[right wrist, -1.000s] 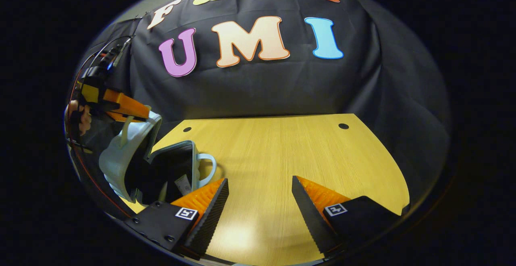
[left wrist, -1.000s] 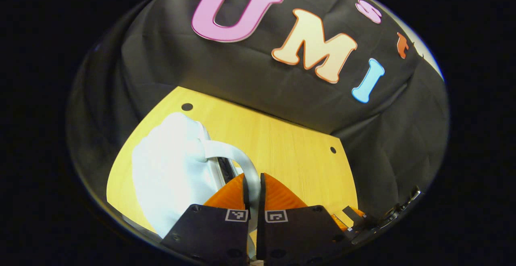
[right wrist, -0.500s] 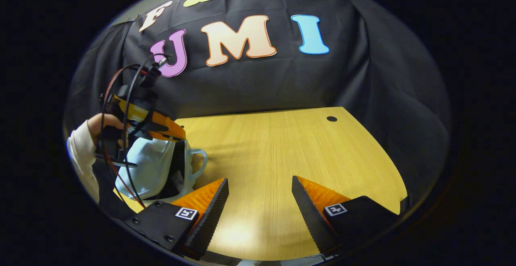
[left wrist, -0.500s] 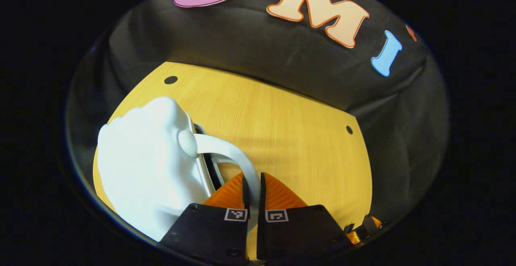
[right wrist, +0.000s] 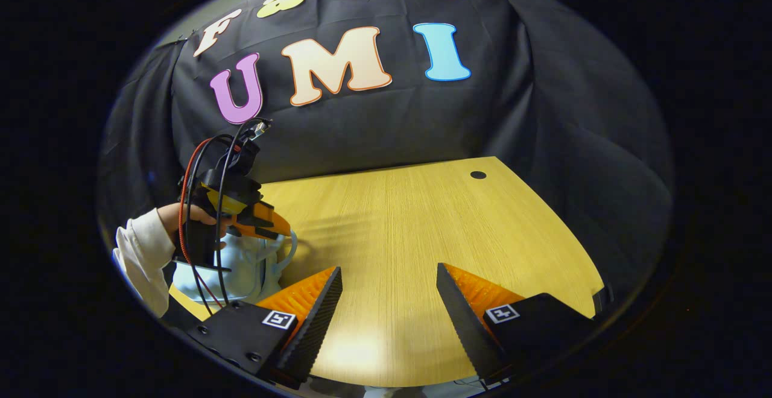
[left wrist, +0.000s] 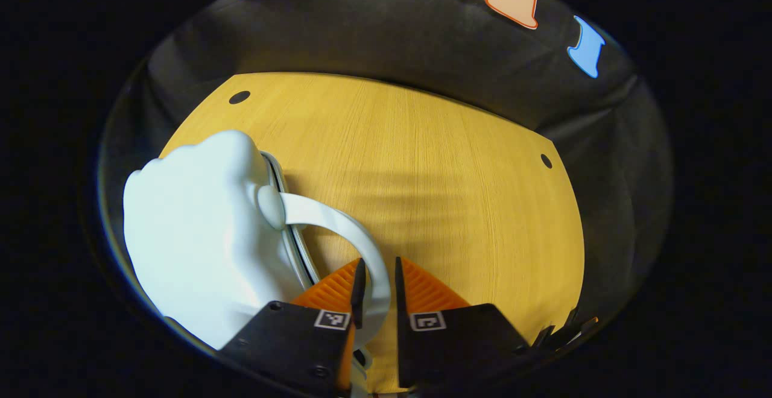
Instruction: First open the suitcase, pack the skin care products into it, and then close the suitcase.
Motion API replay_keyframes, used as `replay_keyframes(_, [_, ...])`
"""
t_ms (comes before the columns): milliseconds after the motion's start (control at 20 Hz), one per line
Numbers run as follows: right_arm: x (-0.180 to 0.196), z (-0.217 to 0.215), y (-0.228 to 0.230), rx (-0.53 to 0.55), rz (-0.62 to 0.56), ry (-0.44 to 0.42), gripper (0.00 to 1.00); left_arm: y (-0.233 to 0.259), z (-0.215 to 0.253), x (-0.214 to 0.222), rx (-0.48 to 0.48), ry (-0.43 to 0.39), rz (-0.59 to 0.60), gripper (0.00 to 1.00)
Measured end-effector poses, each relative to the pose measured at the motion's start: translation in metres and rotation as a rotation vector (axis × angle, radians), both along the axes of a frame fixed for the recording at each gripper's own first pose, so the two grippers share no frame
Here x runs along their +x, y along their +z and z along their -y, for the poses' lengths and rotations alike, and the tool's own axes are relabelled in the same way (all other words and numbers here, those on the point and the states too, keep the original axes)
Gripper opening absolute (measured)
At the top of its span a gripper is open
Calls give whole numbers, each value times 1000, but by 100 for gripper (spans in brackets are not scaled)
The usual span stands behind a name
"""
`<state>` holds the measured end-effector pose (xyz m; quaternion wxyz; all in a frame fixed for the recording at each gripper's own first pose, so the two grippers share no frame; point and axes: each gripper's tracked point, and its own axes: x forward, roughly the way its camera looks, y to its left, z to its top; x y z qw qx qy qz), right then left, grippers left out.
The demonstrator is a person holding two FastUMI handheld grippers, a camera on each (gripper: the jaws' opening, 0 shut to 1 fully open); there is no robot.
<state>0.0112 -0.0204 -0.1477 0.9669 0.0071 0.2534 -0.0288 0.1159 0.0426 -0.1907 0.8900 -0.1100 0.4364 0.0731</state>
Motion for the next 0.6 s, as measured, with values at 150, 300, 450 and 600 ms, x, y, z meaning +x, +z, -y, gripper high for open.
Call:
replay_keyframes(150, [-2, 3, -1, -7, -9, 7, 98, 5, 9, 4, 26, -18, 31, 77])
replay_keyframes(300, [-3, 1, 3, 3, -4, 27, 98, 20, 12, -14, 94, -19, 65, 96])
replay_keyframes(450, [-1, 1, 8, 27, 6, 30, 98, 33, 16, -37, 174, -38, 88, 96])
replay_keyframes(600, [1, -6, 16, 64, 24, 54, 98, 48, 27, -64, 229, -51, 117, 96])
